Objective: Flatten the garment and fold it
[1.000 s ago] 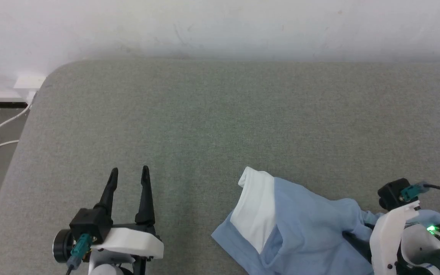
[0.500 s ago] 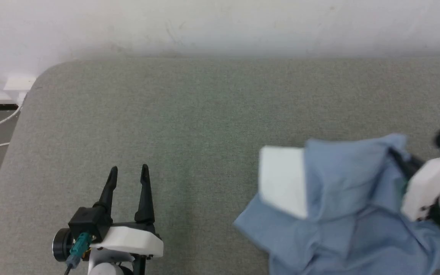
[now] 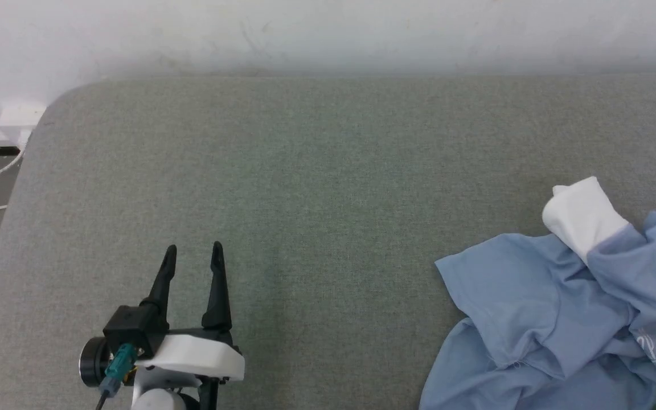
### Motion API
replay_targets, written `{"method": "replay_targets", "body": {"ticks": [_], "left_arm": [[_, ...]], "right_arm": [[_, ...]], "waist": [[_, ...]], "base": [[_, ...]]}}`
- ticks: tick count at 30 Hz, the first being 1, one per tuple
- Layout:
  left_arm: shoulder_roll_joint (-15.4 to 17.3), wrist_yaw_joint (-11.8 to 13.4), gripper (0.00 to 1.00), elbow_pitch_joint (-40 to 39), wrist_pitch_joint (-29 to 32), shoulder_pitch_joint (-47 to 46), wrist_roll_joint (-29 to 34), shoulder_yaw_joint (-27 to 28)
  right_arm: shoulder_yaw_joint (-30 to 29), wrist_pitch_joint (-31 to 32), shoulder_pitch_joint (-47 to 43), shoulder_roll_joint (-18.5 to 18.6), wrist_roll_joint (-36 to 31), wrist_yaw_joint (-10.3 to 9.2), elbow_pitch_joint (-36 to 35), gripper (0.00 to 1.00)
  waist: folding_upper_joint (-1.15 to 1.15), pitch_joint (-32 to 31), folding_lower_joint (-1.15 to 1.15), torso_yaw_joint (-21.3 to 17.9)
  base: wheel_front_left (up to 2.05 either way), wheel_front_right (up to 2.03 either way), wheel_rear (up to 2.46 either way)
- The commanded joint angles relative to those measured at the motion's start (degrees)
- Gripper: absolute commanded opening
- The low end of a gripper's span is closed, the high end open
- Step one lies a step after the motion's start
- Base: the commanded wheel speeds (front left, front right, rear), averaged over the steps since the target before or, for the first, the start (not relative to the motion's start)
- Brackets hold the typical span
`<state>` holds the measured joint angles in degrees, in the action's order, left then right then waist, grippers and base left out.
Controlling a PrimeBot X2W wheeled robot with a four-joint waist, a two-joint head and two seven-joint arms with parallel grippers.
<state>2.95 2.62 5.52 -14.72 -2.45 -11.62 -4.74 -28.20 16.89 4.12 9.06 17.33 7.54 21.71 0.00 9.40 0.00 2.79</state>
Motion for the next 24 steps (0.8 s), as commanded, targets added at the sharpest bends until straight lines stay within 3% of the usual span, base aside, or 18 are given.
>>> {"method": "replay_targets", "body": {"ticks": [1, 7, 11, 16, 24], "left_arm": [[-0.1, -0.2, 1.00, 0.0, -0.3, -0.8, -0.1, 0.2], [-0.1, -0.3, 1.00, 0.4, -0.3, -0.4, 0.3, 0.6], [-0.1, -0.5, 1.00, 1.0, -0.3, -0.1, 0.7, 0.5], [-0.1, -0.6, 1.00, 1.8, -0.3, 0.4, 1.1, 0.1], [-0.1, -0.7, 1.00, 2.9, -0.3, 0.9, 2.0, -0.5]], "right_arm": [[-0.2, -2.0, -0.1, -1.3, -0.5, -0.05, 0.5, 1.00], [-0.8, -16.9, 0.7, -3.3, -3.5, -0.05, -3.7, 1.00], [2.3, -23.0, 0.0, -3.8, -5.7, -0.05, -7.8, 1.00], [9.3, -25.3, -3.0, -4.2, -8.0, -0.05, -14.4, 1.00], [19.9, -23.3, -10.5, -5.3, -10.2, -0.05, -25.6, 1.00]], "waist": [[0.00, 0.1, 0.00, -0.1], [0.00, -0.7, 0.00, -0.5], [0.00, -1.7, 0.00, -0.7], [0.00, -3.2, 0.00, -0.9], [0.00, -4.7, 0.00, -1.6]], "base": [[0.00, 0.00, 0.00], [0.00, 0.00, 0.00], [0.00, 0.00, 0.00], [0.00, 0.00, 0.00], [0.00, 0.00, 0.00]]}}
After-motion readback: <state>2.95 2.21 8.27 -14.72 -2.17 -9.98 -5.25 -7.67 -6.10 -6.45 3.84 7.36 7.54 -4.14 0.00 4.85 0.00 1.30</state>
